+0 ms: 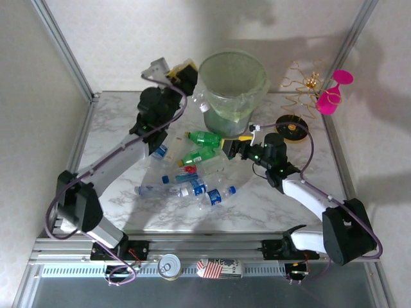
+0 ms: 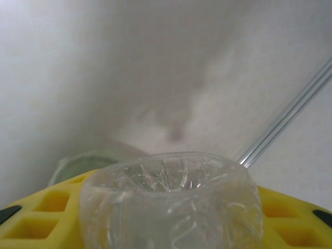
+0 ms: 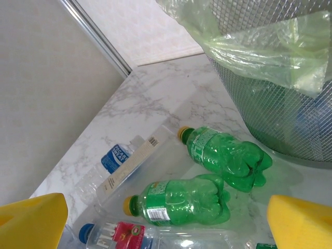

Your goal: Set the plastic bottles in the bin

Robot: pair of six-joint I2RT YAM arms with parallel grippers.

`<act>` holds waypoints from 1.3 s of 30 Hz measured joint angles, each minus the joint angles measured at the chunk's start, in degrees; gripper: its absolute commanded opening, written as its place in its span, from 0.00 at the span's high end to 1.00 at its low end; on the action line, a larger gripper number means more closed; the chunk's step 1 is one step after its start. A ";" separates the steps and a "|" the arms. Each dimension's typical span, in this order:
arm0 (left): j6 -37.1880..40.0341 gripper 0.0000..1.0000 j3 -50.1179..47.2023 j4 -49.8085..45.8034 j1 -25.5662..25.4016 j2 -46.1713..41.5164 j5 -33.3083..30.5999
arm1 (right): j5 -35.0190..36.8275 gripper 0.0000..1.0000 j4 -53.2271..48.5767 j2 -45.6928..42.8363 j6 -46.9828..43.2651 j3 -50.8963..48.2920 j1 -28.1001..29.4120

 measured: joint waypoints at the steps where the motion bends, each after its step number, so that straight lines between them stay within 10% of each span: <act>1: 0.55 0.66 3.13 0.20 -0.07 2.16 0.09 | 0.13 0.01 -0.04 -0.31 0.02 -0.09 0.00; 16: 8.98 0.64 59.34 -12.39 -3.63 42.01 0.85 | 2.89 0.01 -3.04 -5.07 0.31 -2.14 0.00; 26: 16.48 0.59 60.67 -17.84 -6.54 47.28 -2.97 | 4.42 0.01 -5.40 -7.58 -0.26 -2.25 0.00; 33: 18.95 0.19 60.72 -19.56 -6.43 47.43 -4.35 | 4.42 0.01 -6.25 -7.56 -0.24 -2.32 0.00; 39: 19.63 0.08 60.76 -20.44 -6.49 47.41 -4.46 | 4.26 0.01 -6.19 -5.66 -0.07 -2.32 0.00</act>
